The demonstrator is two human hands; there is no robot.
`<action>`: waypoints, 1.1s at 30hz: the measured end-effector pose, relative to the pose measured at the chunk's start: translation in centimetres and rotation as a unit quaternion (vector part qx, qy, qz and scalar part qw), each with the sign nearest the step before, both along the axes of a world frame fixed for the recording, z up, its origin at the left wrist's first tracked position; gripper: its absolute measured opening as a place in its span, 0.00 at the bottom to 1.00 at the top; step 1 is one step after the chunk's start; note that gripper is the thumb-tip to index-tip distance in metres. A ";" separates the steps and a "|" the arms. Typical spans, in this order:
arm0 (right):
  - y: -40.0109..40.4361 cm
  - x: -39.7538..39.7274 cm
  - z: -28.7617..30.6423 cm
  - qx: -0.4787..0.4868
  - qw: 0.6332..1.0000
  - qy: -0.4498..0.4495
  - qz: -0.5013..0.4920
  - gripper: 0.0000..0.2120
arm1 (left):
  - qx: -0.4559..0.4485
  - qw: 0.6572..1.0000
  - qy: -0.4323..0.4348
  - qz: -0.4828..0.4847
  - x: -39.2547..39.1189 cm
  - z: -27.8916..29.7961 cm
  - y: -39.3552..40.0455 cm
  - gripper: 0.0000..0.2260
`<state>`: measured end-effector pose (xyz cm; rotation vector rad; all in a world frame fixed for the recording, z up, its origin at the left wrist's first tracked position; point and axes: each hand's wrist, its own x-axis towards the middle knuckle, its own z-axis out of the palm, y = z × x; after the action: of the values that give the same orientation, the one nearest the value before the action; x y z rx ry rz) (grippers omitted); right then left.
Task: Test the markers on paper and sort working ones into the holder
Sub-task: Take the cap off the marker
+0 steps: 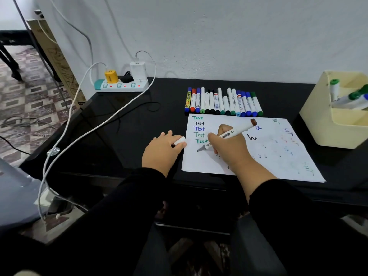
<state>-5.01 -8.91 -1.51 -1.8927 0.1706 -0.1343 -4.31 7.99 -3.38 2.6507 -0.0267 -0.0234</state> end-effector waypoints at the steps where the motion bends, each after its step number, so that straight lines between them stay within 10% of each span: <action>1: -0.1 0.0 0.1 0.007 1.000 0.002 -0.007 0.17 | 0.001 1.000 0.001 -0.001 0.0 0.0 0.0 0.16; 33: -0.7 0.3 0.1 0.102 0.992 -0.010 -0.069 0.18 | -0.019 1.000 0.001 0.004 -0.4 0.3 -0.1 0.17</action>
<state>-4.74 -9.60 -1.38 -1.6752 0.2906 -0.2215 -4.67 7.89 -3.03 2.6134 -0.0169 -0.0236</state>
